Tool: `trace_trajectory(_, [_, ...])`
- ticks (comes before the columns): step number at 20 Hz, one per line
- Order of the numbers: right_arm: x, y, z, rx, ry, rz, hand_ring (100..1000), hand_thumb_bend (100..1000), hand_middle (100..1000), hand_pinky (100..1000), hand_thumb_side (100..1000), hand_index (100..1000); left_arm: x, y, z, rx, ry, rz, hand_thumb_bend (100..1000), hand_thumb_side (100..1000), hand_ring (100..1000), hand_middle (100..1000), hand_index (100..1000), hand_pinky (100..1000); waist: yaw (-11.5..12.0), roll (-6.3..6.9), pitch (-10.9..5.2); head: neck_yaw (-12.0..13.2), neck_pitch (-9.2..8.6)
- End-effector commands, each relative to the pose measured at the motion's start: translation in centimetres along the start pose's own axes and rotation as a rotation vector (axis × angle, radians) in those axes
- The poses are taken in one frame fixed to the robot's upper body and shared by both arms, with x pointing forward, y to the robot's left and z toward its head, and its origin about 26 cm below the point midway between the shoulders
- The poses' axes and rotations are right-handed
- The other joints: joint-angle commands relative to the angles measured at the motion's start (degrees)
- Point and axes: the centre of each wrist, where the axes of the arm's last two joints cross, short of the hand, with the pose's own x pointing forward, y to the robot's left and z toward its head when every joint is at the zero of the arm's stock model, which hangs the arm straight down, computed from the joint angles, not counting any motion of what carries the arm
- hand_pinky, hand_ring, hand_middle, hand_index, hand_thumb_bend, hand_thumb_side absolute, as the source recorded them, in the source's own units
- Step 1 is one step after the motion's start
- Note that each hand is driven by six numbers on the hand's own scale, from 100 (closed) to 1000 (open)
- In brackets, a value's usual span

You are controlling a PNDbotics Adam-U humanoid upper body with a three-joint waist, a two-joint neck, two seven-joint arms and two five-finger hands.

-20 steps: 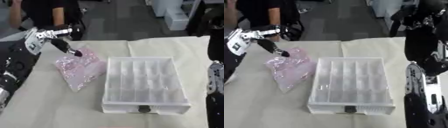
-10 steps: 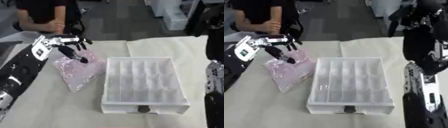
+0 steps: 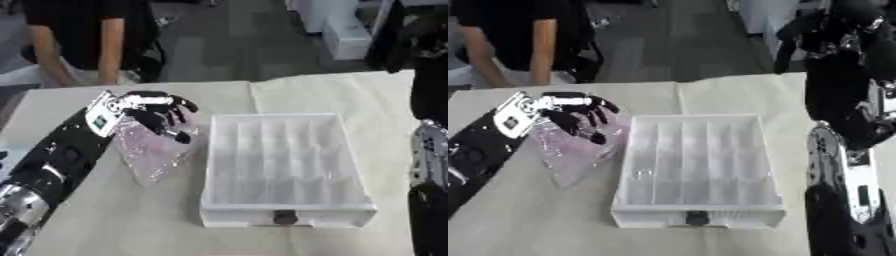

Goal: Pick up objects on the table and place them in the box.

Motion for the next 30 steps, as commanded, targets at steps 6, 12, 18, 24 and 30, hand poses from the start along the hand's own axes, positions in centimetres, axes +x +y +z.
trace_trajectory(6, [0.3,-0.3,-0.5,0.023,-0.023,0.019,596,100,841,310,831,817,-1.6,1.7,2.4,-0.164,-0.089,-0.179,823,591,797,910,949,693,0.4,-0.12,-0.73,-0.2,-0.19])
trace_trajectory(12, [0.3,-0.4,-0.4,0.025,-0.019,0.02,595,100,841,309,830,816,-1.6,3.3,3.3,-0.072,-0.061,-0.216,817,595,796,909,949,690,0.6,-0.21,-0.75,-0.1,-0.19])
trace_trajectory(18, [0.2,-0.3,-0.4,0.029,-0.019,0.017,596,100,842,308,829,814,-0.7,4.5,3.3,0.027,-0.093,-0.237,802,601,792,909,950,685,0.5,-0.22,-0.66,-0.1,-0.19])
trace_trajectory(24, [0.2,-0.3,-0.4,0.034,-0.018,0.013,596,100,842,308,829,811,1.3,6.4,3.5,0.132,-0.157,-0.26,796,601,785,904,946,677,0.3,-0.22,-0.67,-0.2,-0.19])
trace_trajectory(30, [0.2,-0.3,-0.4,0.039,-0.018,0.011,596,100,842,308,830,809,1.6,7.5,4.5,0.132,-0.084,-0.29,786,625,823,922,961,721,0.3,-0.14,-0.69,-0.3,-0.19])
